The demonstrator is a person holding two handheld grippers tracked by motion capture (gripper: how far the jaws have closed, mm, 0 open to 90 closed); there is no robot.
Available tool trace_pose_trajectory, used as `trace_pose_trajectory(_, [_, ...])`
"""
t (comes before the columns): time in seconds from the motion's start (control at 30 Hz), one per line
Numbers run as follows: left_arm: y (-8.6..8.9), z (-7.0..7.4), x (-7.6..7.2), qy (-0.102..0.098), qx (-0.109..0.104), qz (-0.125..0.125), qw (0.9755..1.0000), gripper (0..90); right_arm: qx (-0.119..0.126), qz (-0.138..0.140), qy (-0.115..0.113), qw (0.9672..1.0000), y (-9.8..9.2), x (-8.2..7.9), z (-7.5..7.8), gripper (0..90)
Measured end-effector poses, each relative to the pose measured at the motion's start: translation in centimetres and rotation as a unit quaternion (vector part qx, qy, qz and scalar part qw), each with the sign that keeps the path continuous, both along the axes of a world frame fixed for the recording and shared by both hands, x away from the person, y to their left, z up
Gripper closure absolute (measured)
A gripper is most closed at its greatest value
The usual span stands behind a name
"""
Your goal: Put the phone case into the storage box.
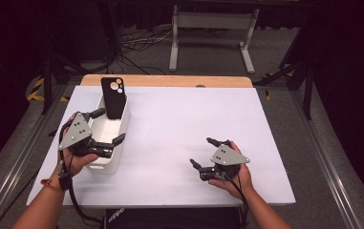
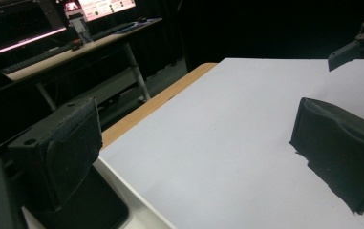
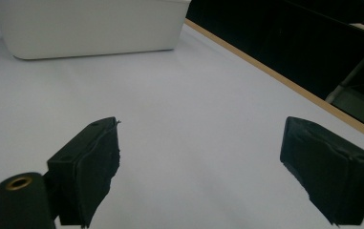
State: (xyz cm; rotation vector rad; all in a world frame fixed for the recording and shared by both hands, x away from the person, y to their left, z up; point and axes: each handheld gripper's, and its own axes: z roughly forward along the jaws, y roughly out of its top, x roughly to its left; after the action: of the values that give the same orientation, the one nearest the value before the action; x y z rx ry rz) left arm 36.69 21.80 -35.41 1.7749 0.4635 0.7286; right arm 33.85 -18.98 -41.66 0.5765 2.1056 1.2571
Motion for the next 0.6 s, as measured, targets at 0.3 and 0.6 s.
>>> trace_pose_trajectory(0.3, [-1.3,-0.1,-1.2,-0.012,0.005,-0.017,0.9998,3.1,0.002,0.001,-0.004,1.0,-0.2,-0.1,0.1,13.7])
trace_pose_trajectory(0.6, [-2.2,-0.2,-1.9,-0.019,0.002,-0.027,0.9994,2.3,0.002,-0.001,-0.004,1.0,-0.2,-0.2,0.2,13.7])
